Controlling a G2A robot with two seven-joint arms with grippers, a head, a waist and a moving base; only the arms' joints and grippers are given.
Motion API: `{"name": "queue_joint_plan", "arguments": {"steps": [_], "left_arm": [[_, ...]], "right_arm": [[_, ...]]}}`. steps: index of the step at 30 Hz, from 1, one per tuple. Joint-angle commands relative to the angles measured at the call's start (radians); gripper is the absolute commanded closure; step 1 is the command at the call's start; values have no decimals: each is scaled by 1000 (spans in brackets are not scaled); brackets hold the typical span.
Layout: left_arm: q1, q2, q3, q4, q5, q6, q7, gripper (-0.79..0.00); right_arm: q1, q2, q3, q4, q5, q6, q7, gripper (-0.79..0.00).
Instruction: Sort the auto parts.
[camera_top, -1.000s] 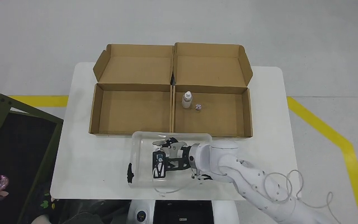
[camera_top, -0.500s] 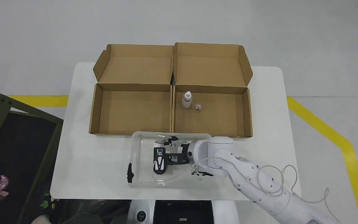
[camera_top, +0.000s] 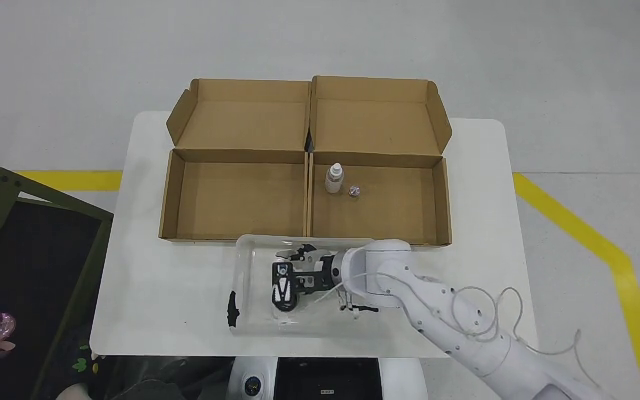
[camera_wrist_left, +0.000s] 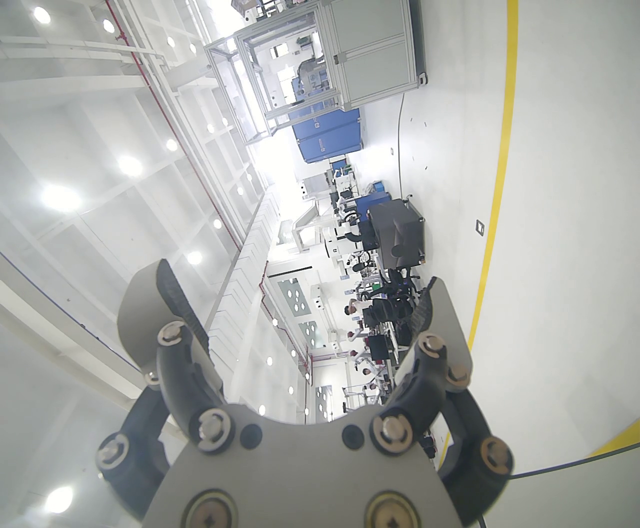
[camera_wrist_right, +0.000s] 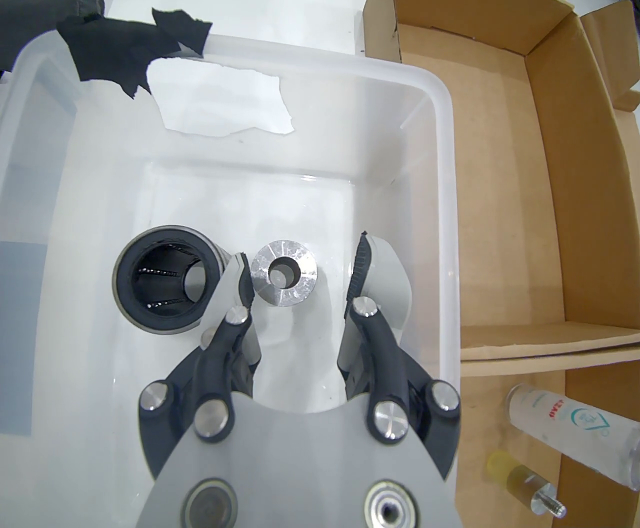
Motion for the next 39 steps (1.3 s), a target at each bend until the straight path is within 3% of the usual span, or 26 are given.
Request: {"name": "queue_joint_plan", "arguments": {"steps": [1, 26, 28, 32, 33, 34, 39], "left_arm": [[0, 0, 0, 0, 0, 0, 0, -785], [0, 0, 0, 0, 0, 0, 0, -785], [0, 0, 0, 0, 0, 0, 0, -785], [0, 0, 0, 0, 0, 0, 0, -785], [0, 0, 0, 0, 0, 0, 0, -785], [0, 0, 0, 0, 0, 0, 0, -785], [0, 0, 0, 0, 0, 0, 0, -785]], "right_arm": [[6, -3, -3, 10, 4, -3, 2, -372], [52, -47, -55, 133, 29, -17, -4, -345], [54, -49, -56, 137, 29, -17, -5, -311], [55, -53, -55, 138, 32, -19, -9, -166], [55, -53, -53, 137, 32, -21, -9, -55], [54, -53, -51, 133, 32, -21, -9, 0], [45, -49, -34, 102, 37, -37, -20, 0]]}}
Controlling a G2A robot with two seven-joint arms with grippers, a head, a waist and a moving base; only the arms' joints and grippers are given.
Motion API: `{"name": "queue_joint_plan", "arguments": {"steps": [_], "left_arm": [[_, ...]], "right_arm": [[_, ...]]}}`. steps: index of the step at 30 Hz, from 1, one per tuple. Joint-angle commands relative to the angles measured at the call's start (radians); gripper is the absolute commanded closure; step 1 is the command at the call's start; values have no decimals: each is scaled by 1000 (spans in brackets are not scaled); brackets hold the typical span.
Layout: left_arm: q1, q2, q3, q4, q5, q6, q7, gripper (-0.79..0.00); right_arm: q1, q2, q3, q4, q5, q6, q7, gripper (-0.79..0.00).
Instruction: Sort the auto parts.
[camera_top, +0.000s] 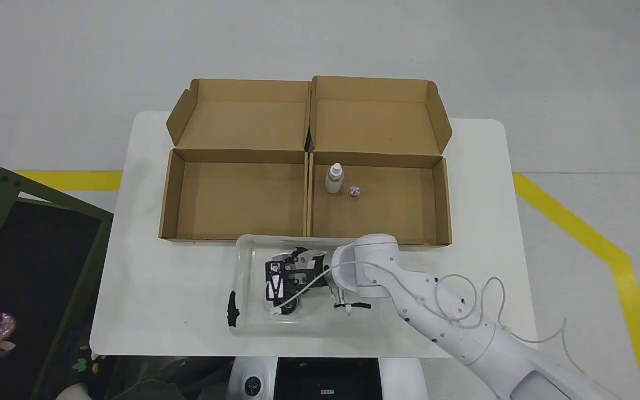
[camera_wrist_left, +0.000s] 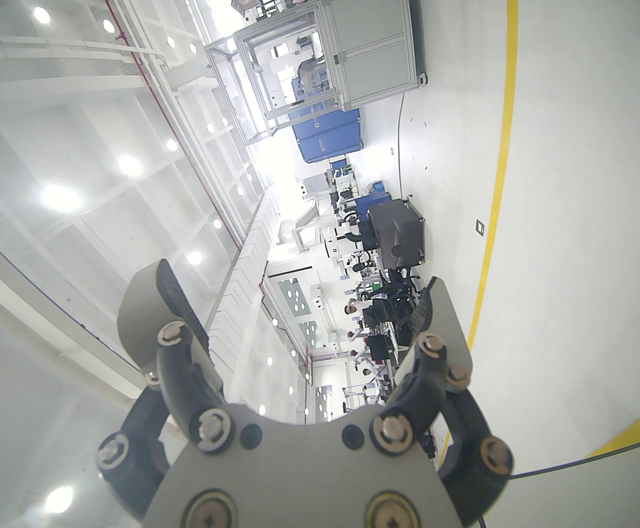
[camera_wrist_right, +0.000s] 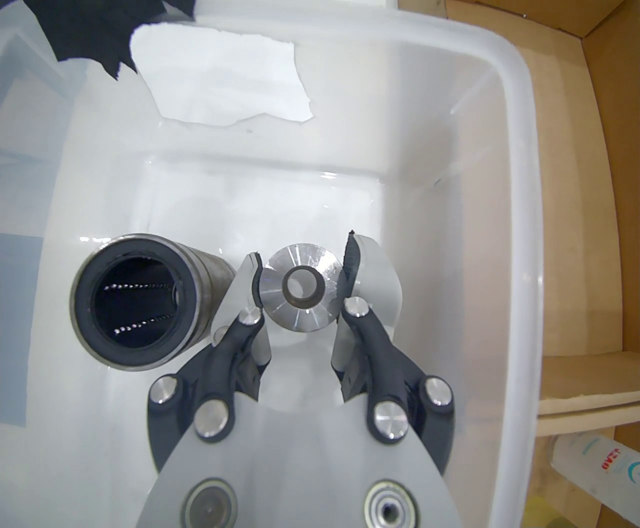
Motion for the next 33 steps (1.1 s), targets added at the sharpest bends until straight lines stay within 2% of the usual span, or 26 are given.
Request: {"name": "queue_joint_plan", "arguments": {"steps": [1, 12, 23, 33], "left_arm": [[0, 0, 0, 0, 0, 0, 0, -785], [0, 0, 0, 0, 0, 0, 0, -785], [0, 0, 0, 0, 0, 0, 0, -785], [0, 0, 0, 0, 0, 0, 0, -785]], "right_arm": [[-5, 2, 8, -14, 2, -7, -7, 0], [-60, 29, 89, -123, -7, -32, -84, 0], [-126, 54, 179, -211, -33, -31, -230, 0], [-156, 64, 249, -226, -17, 1, -367, 0]]}}
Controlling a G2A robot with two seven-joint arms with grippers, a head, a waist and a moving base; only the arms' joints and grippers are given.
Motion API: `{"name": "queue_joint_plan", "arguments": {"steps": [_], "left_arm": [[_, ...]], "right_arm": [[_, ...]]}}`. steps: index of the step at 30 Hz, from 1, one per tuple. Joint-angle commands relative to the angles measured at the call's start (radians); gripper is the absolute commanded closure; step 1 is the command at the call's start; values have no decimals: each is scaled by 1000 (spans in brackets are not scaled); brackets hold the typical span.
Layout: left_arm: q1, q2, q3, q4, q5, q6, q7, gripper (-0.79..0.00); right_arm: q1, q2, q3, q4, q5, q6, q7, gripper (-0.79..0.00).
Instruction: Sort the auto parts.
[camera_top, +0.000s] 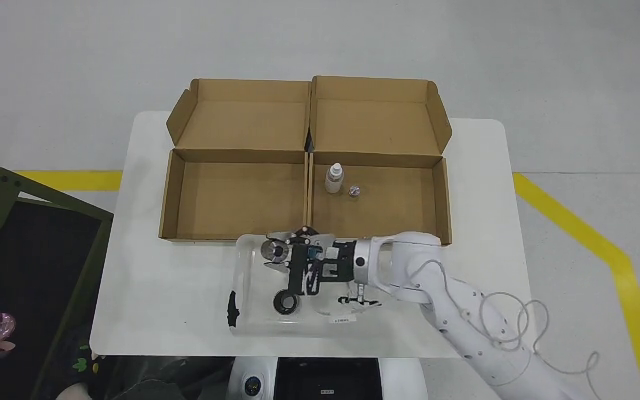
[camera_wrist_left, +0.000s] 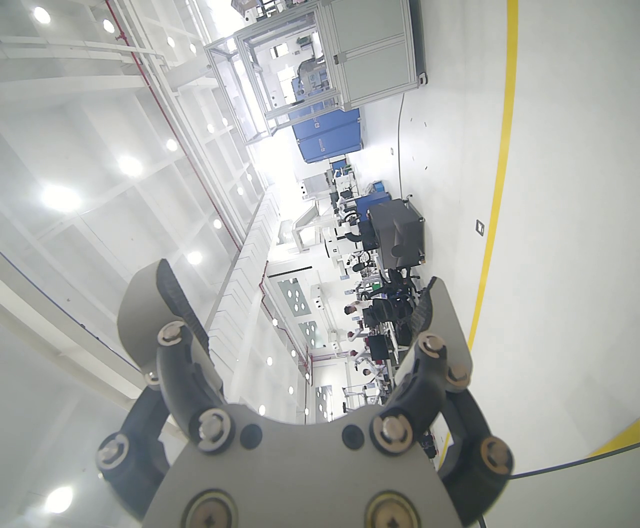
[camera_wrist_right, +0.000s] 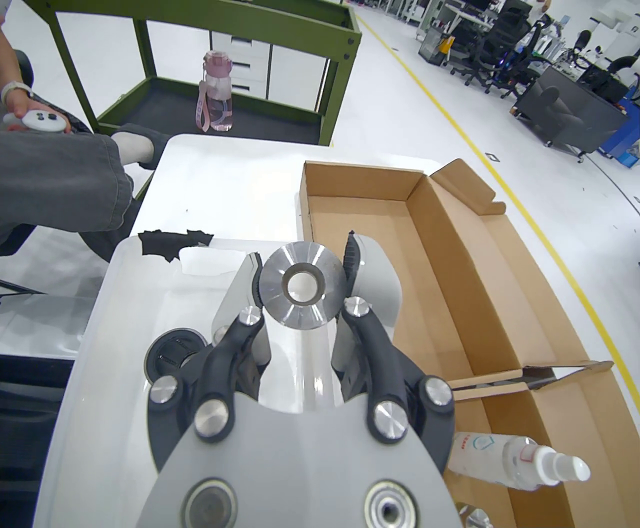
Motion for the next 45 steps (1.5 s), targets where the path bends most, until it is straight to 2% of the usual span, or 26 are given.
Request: {"name": "queue_joint_plan", "arguments": {"steps": [1, 11, 26, 34, 45], "left_arm": [[0, 0, 0, 0, 0, 0, 0, -785], [0, 0, 0, 0, 0, 0, 0, -785], [0, 0, 0, 0, 0, 0, 0, -785], [0, 0, 0, 0, 0, 0, 0, -785], [0, 0, 0, 0, 0, 0, 0, -785]], "right_arm": [[0, 0, 8, 3, 7, 2, -16, 0], [29, -5, 35, 37, 70, 17, -67, 0], [164, -48, -18, 191, 156, 109, -33, 0], [264, -87, -83, 294, 164, 190, 41, 0], [404, -165, -197, 521, 179, 304, 113, 0]]}}
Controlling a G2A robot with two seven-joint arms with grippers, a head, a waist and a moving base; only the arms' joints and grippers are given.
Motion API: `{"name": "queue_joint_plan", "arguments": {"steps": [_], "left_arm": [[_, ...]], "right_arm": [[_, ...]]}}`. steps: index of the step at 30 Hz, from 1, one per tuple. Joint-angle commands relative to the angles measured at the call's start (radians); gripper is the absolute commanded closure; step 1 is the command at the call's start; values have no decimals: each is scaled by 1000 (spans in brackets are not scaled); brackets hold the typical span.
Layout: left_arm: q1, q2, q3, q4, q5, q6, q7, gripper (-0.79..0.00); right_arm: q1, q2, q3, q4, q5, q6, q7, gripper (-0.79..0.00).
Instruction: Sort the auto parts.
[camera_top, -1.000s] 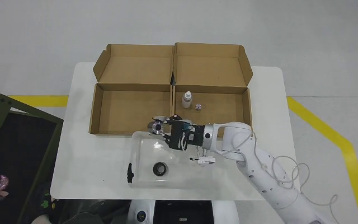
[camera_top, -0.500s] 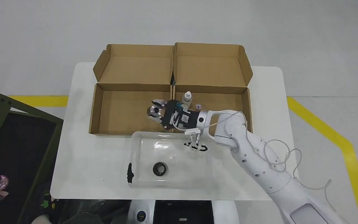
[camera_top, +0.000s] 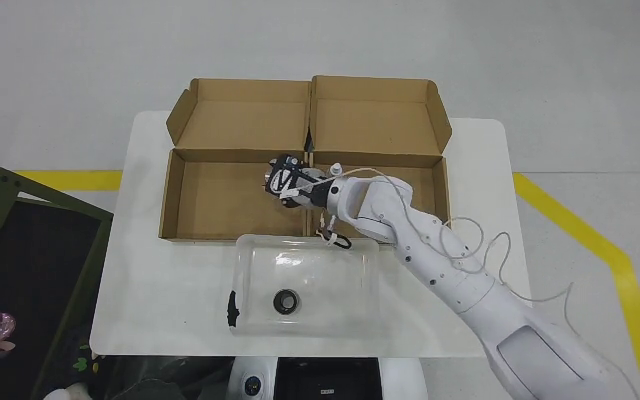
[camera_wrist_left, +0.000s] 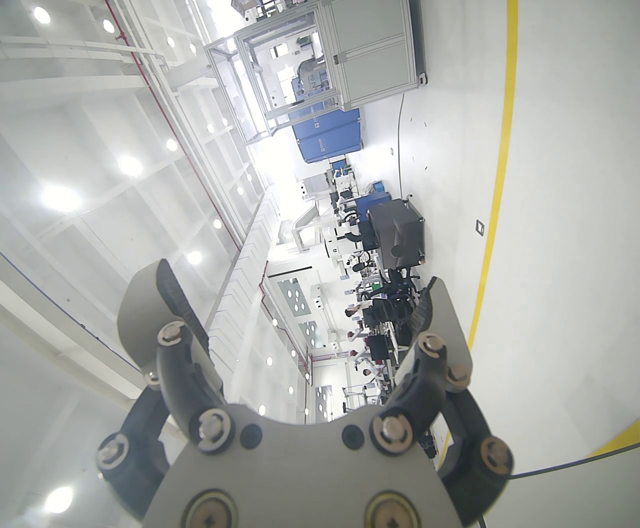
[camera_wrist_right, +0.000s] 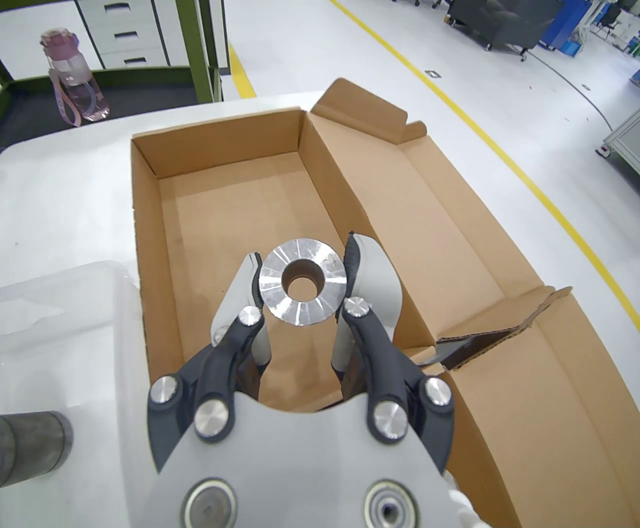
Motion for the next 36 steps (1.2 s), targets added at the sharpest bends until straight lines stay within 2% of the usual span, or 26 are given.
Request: {"name": "queue_joint_plan", "arguments": {"steps": [1, 14, 21, 26, 36], "left_arm": [[0, 0, 0, 0, 0, 0, 0, -785], [0, 0, 0, 0, 0, 0, 0, -785], [0, 0, 0, 0, 0, 0, 0, -785], [0, 0, 0, 0, 0, 0, 0, -785], [0, 0, 0, 0, 0, 0, 0, -785]], "right_arm": [[19, -14, -19, 40, 5, 13, 5, 0], [112, -106, -124, 229, -33, 89, 76, 0], [138, -141, -148, 283, -54, 98, 113, -95], [148, -160, -155, 315, -66, 96, 132, -262], [150, -182, -147, 333, -94, 90, 139, -320]]}}
